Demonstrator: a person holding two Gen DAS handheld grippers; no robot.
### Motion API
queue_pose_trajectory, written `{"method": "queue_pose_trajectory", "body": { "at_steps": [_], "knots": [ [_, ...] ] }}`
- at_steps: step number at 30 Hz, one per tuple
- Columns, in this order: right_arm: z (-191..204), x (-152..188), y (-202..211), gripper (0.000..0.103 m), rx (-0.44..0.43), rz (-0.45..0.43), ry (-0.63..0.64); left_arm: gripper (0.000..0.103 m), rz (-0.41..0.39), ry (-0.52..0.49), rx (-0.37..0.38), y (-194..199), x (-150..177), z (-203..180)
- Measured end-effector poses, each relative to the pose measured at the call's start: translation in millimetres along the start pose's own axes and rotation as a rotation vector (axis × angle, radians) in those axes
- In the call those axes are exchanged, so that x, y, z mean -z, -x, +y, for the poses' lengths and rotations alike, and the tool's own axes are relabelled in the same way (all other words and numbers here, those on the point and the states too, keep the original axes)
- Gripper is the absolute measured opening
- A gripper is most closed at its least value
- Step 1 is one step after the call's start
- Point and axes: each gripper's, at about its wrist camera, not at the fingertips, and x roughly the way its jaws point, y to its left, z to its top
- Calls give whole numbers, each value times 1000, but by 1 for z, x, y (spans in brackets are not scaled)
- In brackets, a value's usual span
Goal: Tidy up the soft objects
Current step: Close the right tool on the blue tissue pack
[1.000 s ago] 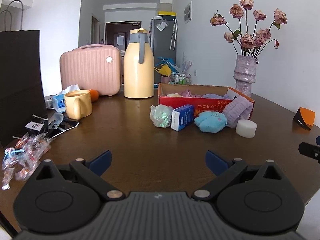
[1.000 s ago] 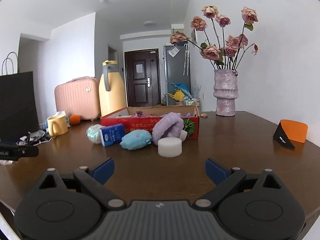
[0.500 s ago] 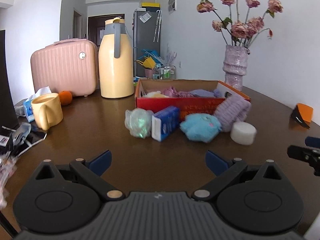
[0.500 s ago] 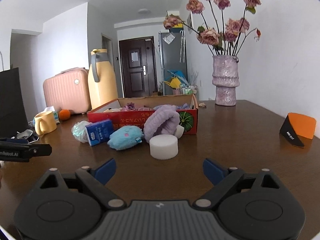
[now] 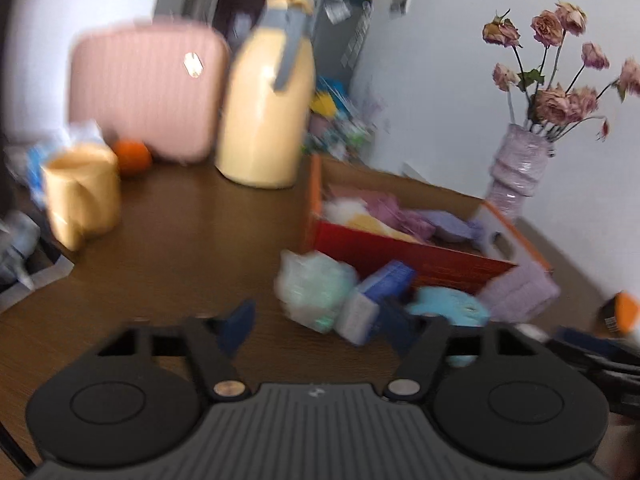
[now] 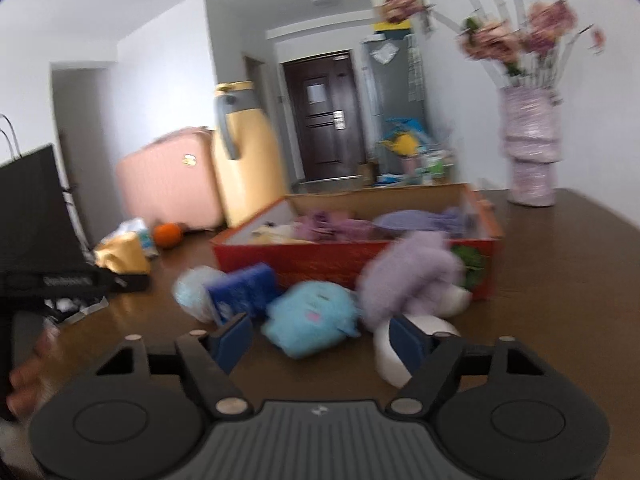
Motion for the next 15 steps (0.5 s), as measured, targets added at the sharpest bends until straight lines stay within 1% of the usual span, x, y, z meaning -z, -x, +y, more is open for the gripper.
{"method": "queue_pose_trajectory", "body": {
  "at_steps": [1, 2, 3, 4, 6, 7, 9, 11, 13, 14, 15],
  "knots": [
    [2, -5, -10, 65, -35, 5, -7, 34, 38, 12, 33, -6, -1, -2],
    [4, -9, -21, 58, -69, 8, -22, 32, 62, 25, 63, -11, -1, -3],
    [7, -14, -34, 54, -92, 26, -36, 31, 69, 42, 89, -15, -1, -5],
    [10, -20, -49, 52, -118, 53, -43, 31, 68, 59, 105, -19, -1, -7],
    [16, -31, -72, 47, -170, 76, -59, 30, 75, 90, 105, -28, -3, -10],
    [20, -38, -86, 45, -187, 96, -66, 30, 75, 112, 109, -31, -5, -11],
    [26, -52, -110, 38, -215, 111, -76, 30, 86, 167, 129, -38, -10, -8],
    [28, -60, -131, 34, -233, 133, -96, 30, 103, 218, 143, -46, -15, -4],
    [29, -67, -150, 29, -250, 145, -113, 19, 126, 265, 134, -55, -17, 1],
    [28, -68, -158, 20, -252, 145, -115, 18, 135, 281, 135, -58, -17, 2],
    [26, -69, -167, 15, -253, 149, -128, 14, 137, 290, 135, -60, -17, 4]
  ]
}}
